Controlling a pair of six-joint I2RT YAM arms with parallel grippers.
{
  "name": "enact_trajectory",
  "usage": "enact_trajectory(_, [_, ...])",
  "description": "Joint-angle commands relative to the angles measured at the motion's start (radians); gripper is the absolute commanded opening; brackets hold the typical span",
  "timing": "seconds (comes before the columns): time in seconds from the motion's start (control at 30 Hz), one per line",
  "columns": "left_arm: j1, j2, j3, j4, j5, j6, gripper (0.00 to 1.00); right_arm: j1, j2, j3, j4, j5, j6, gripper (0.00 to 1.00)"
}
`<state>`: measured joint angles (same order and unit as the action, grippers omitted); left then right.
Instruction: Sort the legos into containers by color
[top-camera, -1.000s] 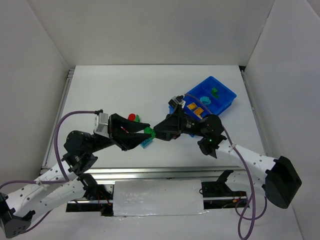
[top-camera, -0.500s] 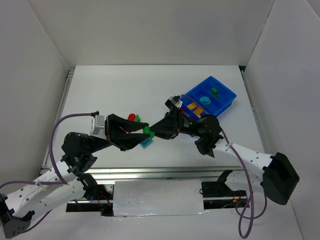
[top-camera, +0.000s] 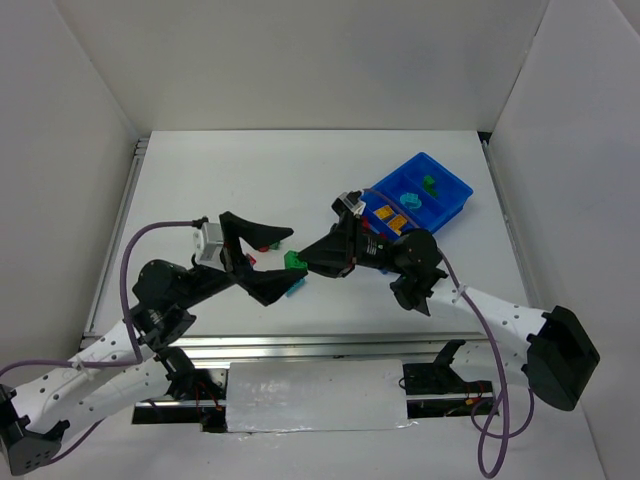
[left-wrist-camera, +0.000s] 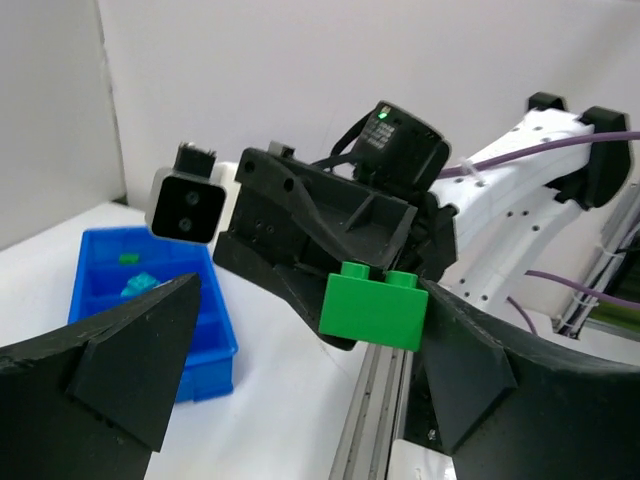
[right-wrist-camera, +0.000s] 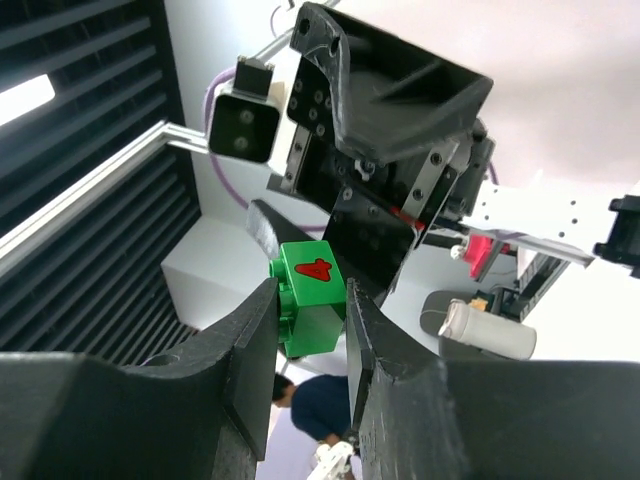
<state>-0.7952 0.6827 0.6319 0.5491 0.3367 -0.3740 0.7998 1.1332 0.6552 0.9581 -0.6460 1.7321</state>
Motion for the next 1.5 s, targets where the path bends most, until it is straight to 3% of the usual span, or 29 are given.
enact_trajectory(0.0, [0.001,0.009,0.023,-0.049,-0.128,0.009,1.00,0.003,-0.018,0.044,-0.027,0.008,-0.055,0.00])
enact_trajectory(0.13, [0.001,0.011,0.077,-0.112,-0.203,-0.003,0.99,-0.046,0.002,0.060,-0.148,0.016,-0.147,0.00])
enact_trajectory(0.2, [0.001,0.012,0.113,-0.136,-0.209,0.001,0.99,-0.100,0.016,0.087,-0.304,0.012,-0.242,0.00])
enact_trajectory(0.33, [0.001,0.018,0.175,-0.265,-0.244,0.006,0.99,-0.315,0.048,0.125,-0.540,0.048,-0.405,0.00])
enact_trajectory(0.43, [0.001,0.032,0.233,-0.378,-0.353,-0.009,0.99,-0.479,0.097,0.282,-0.896,0.230,-0.658,0.00])
enact_trajectory(0.47, [0.002,0.049,0.255,-0.479,-0.405,-0.016,0.99,-0.537,0.117,0.323,-1.042,0.387,-0.768,0.00])
enact_trajectory(0.57, [0.002,0.112,0.378,-0.732,-0.583,-0.064,0.99,-0.646,0.246,0.536,-1.224,0.621,-0.921,0.00])
enact_trajectory(0.67, [0.005,0.167,0.455,-0.958,-0.728,-0.108,1.00,-0.758,0.436,0.726,-1.387,0.709,-1.002,0.00])
enact_trajectory(0.8, [0.010,0.175,0.462,-1.096,-0.772,-0.140,0.99,-0.844,0.643,0.875,-1.464,0.727,-1.040,0.00])
enact_trajectory(1.1, [0.021,0.130,0.336,-1.131,-0.705,-0.157,0.99,-0.899,0.872,1.101,-1.567,0.803,-1.117,0.01])
enact_trajectory(1.2, [0.019,0.138,0.292,-1.112,-0.653,-0.166,0.99,-0.912,0.896,1.120,-1.569,0.786,-1.126,0.14])
enact_trajectory(1.23, [0.021,0.143,0.284,-1.097,-0.642,-0.169,0.99,-0.915,0.901,1.124,-1.572,0.790,-1.129,0.28])
enact_trajectory(1.27, [0.021,0.147,0.272,-1.091,-0.636,-0.181,1.00,-0.915,0.908,1.132,-1.570,0.793,-1.132,0.35])
enact_trajectory(1.4, [0.021,0.169,0.239,-1.049,-0.597,-0.200,0.99,-0.919,0.928,1.156,-1.581,0.792,-1.135,0.40])
enact_trajectory(1.47, [0.021,0.175,0.216,-1.023,-0.584,-0.209,0.99,-0.919,0.936,1.166,-1.585,0.793,-1.137,0.52])
